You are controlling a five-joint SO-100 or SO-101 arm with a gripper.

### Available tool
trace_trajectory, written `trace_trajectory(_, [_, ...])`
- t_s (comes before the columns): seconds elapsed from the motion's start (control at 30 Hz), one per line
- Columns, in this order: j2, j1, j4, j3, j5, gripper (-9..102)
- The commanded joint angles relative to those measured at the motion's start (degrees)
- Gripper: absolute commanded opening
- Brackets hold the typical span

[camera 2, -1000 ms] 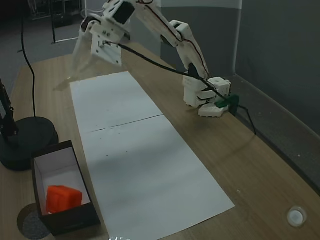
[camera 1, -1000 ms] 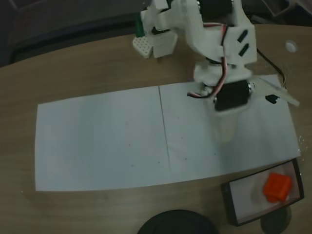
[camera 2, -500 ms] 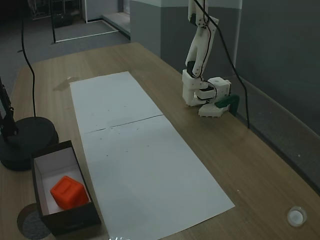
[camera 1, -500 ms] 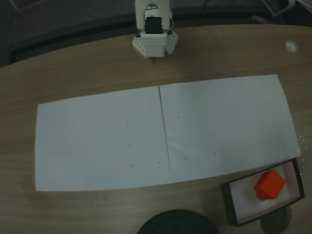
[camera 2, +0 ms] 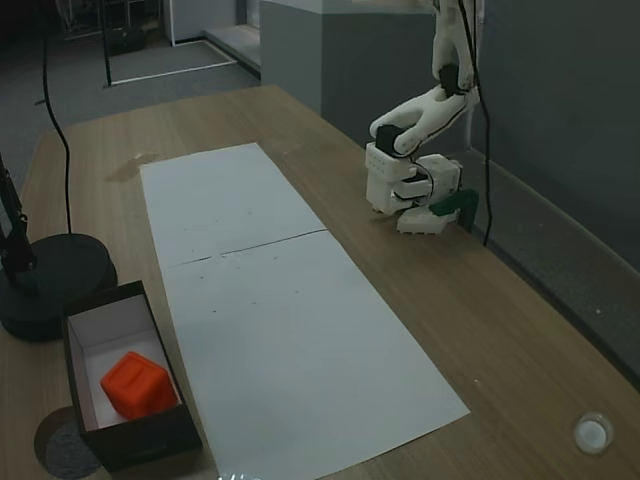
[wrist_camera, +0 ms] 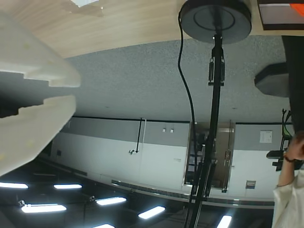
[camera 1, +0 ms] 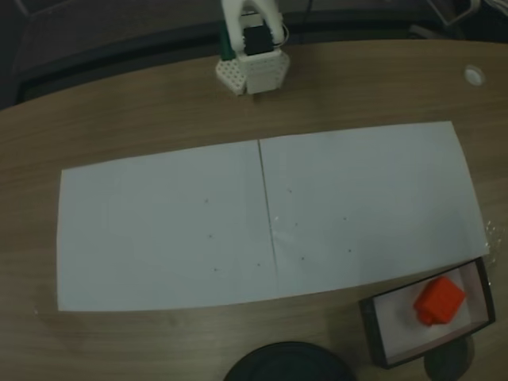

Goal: Grab a orange square and put it in the box.

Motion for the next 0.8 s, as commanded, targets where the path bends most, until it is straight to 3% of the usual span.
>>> trace_trajectory(0.0, [9.49,0.09,-5.45,10.99,-0.18,0])
trace_trajectory(0.3, [34.72,-0.35,-18.28,45.88,0.26,0])
trace_trajectory(0.77, [34.28,3.60,-35.60,77.96,0.26,0])
